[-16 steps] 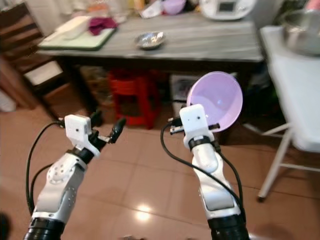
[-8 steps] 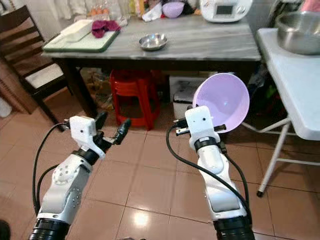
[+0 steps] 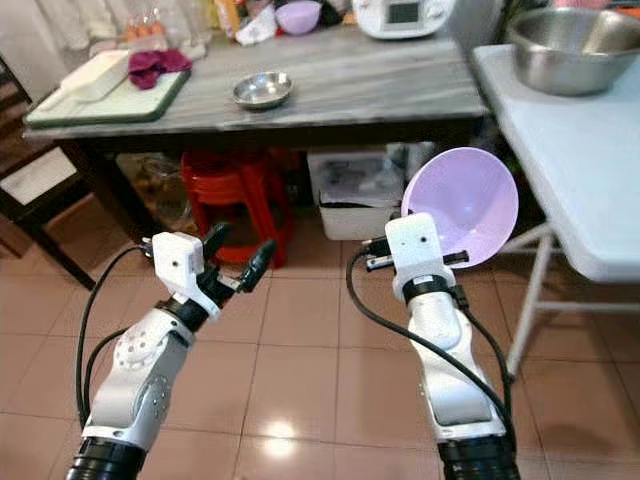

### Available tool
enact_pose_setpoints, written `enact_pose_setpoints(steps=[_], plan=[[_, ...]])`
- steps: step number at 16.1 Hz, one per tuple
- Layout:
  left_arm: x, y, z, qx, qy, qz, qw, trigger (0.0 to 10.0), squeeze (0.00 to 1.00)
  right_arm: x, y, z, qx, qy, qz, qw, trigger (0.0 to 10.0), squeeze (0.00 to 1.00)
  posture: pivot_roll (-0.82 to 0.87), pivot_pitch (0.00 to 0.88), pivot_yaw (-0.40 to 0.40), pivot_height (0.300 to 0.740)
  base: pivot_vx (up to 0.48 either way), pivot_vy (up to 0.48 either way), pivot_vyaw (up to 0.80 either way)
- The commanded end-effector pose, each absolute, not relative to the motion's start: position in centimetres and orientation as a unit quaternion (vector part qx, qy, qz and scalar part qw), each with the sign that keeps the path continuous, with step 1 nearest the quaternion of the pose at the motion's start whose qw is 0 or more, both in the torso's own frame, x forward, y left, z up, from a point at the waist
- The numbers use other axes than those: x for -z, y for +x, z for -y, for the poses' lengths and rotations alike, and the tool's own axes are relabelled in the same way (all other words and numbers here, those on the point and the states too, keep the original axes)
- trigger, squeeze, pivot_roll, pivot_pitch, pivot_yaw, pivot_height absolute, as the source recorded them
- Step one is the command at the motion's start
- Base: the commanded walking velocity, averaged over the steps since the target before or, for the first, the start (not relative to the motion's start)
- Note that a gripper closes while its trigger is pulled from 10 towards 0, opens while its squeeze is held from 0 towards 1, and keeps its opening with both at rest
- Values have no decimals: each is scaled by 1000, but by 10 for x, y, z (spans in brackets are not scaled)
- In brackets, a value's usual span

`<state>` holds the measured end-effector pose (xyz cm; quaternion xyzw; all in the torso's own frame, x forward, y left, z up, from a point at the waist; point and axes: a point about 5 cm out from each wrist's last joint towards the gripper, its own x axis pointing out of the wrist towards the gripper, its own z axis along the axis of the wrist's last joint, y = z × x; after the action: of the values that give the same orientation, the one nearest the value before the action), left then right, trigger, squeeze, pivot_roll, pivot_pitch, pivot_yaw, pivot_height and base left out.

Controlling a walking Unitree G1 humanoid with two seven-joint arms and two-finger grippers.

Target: Setting the table

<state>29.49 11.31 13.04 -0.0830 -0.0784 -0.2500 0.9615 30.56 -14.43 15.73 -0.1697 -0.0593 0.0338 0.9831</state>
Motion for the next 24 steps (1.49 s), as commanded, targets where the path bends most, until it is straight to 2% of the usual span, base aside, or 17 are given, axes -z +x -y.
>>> enact_pose_setpoints(steps=[1, 24], plan=[[-129, 294, -122, 235, -78, 76, 966, 10000, 0, -161, 306, 134, -53, -168, 72, 982, 10000, 0, -101, 107, 94, 740, 480, 0, 0], [-126, 298, -122, 223, -65, 74, 970, 10000, 0, -162, 303, 130, -68, -179, 80, 978, 10000, 0, -123, 111, 95, 740, 480, 0, 0]])
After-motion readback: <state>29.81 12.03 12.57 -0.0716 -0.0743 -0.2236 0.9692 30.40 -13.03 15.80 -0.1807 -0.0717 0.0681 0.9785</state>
